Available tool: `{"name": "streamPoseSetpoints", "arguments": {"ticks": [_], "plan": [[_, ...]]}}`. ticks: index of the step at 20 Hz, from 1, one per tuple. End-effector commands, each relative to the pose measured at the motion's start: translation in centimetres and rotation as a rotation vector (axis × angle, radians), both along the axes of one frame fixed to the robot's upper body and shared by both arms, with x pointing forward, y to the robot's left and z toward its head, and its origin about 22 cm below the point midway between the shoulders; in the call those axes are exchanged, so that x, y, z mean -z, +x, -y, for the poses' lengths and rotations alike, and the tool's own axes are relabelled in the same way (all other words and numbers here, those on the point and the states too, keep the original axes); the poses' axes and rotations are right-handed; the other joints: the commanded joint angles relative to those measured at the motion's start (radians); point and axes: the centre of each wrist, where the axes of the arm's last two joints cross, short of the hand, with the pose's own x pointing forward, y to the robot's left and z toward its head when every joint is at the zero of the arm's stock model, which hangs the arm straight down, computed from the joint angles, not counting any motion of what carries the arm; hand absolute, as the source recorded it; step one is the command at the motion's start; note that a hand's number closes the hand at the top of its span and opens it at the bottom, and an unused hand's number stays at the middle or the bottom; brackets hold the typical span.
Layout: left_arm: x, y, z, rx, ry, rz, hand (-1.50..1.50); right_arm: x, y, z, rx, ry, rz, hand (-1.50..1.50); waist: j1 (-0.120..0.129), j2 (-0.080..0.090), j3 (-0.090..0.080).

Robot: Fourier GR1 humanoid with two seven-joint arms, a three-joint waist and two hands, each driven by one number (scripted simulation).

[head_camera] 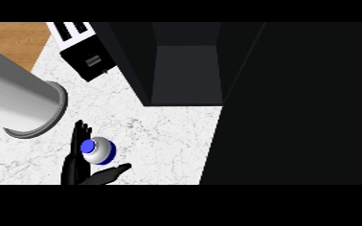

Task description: Pick up the bottled water, place it into the cabinet and close the cabinet

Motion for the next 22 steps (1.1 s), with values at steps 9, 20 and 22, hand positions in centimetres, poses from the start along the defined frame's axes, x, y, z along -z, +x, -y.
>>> {"name": "streamPoseSetpoints", "arguments": {"ticks": [9,20,22], "plan": [[2.4,-1.0,-2.8,0.007,-0.057,0.017,-1.50,-2.2,-1.3,0.5,0.021,-0.012,0.048,-1.50,0.005,0.000,0.000],[4.8,-0.9,-0.7,0.026,-0.156,0.092,1.50,-2.4,-1.5,0.2,0.041,-0.015,0.047,-1.50,0.000,-0.001,0.000],[4.4,-0.3,-1.2,0.004,-0.174,0.124,1.50,-1.8,-2.8,-0.4,0.026,0.002,0.043,-1.50,-0.006,-0.003,0.000]]}}
